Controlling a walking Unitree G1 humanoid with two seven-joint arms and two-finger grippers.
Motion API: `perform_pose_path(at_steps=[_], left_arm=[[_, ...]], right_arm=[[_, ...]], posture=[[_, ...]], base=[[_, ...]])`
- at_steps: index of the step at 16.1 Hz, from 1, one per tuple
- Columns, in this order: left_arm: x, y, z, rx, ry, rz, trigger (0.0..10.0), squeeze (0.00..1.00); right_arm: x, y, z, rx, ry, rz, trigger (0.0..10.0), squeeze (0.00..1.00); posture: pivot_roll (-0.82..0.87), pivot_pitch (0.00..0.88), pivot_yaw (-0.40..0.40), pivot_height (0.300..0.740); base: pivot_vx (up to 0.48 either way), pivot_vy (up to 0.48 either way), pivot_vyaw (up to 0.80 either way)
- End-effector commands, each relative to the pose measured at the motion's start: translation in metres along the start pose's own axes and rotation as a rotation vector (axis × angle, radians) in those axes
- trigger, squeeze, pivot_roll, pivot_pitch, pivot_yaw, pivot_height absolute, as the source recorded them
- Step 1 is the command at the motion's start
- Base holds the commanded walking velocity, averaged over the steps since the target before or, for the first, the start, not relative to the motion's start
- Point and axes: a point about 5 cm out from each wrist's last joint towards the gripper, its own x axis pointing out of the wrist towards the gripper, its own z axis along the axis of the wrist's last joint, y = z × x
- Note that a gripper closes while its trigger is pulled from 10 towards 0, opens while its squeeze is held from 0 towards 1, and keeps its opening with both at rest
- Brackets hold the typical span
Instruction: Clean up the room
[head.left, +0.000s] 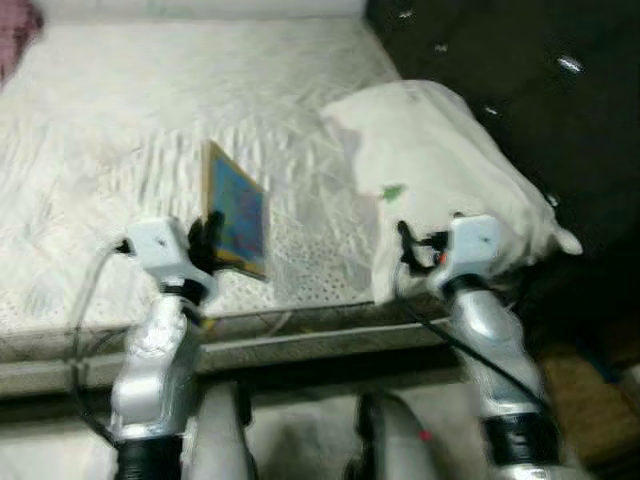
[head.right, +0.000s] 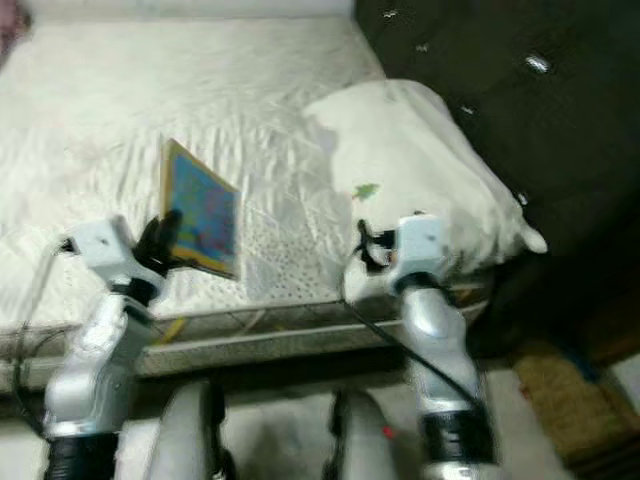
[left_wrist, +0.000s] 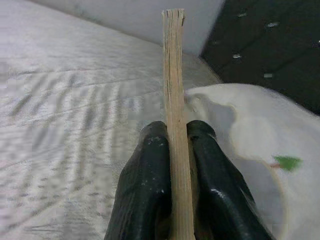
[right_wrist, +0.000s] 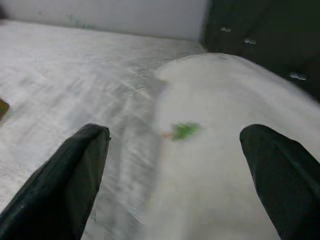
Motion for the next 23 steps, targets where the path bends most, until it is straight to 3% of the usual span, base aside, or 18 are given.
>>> perform_pose_path(at_steps=[1, 4, 10, 12, 15, 16, 19, 23], left_arm=[[0.002, -0.005, 0.006, -0.005, -0.034, -0.019, 10.0, 0.0], [0.004, -0.008, 0.002, -0.021, -0.025, 0.002, 10.0, 0.0], [0.024, -0.009, -0.012, -0.2, 0.058, 0.016, 10.0, 0.0], [0.045, -0.009, -0.021, -0.275, 0.1, 0.013, 10.0, 0.0], [0.058, -0.016, -0.022, -0.357, 0.125, -0.017, 10.0, 0.0], [0.071, -0.023, -0.026, -0.434, 0.15, -0.033, 10.0, 0.0], [0.078, -0.029, -0.037, -0.529, 0.188, -0.04, 10.0, 0.0], [0.083, -0.037, -0.049, -0.547, 0.218, -0.045, 10.0, 0.0]], right_arm=[[-0.003, -0.008, 0.0, -0.014, 0.001, -0.025, 10.0, 0.0], [-0.003, -0.009, 0.0, -0.017, 0.0, -0.025, 10.0, 0.0], [-0.014, -0.014, 0.002, -0.025, 0.004, -0.03, 10.0, 0.0], [-0.028, -0.02, 0.003, -0.039, 0.024, -0.026, 10.0, 0.0], [-0.038, -0.028, 0.005, -0.056, 0.035, -0.03, 10.0, 0.0], [-0.047, -0.035, 0.007, -0.078, 0.062, -0.035, 10.0, 0.0], [-0.059, -0.035, 0.011, -0.071, 0.084, -0.013, 10.0, 0.0], [-0.072, -0.03, 0.018, -0.059, 0.095, 0.018, 10.0, 0.0]], posture=[[-0.06, 0.059, -0.031, 0.614], [-0.06, 0.059, -0.032, 0.614], [-0.1, 0.081, -0.038, 0.599], [-0.15, 0.094, -0.049, 0.574], [-0.18, 0.107, -0.06, 0.56], [-0.2, 0.124, -0.07, 0.56], [-0.24, 0.141, -0.072, 0.551], [-0.28, 0.18, -0.073, 0.511]], base=[[0.371, 0.0, 0.0], [0.092, 0.0, 0.0], [0.0, 0.0, 0.0], [0.0, 0.0, 0.0], [0.0, 0.0, 0.0], [0.0, 0.0, 0.0], [0.0, 0.0, 0.0], [0.0, 0.0, 0.0]])
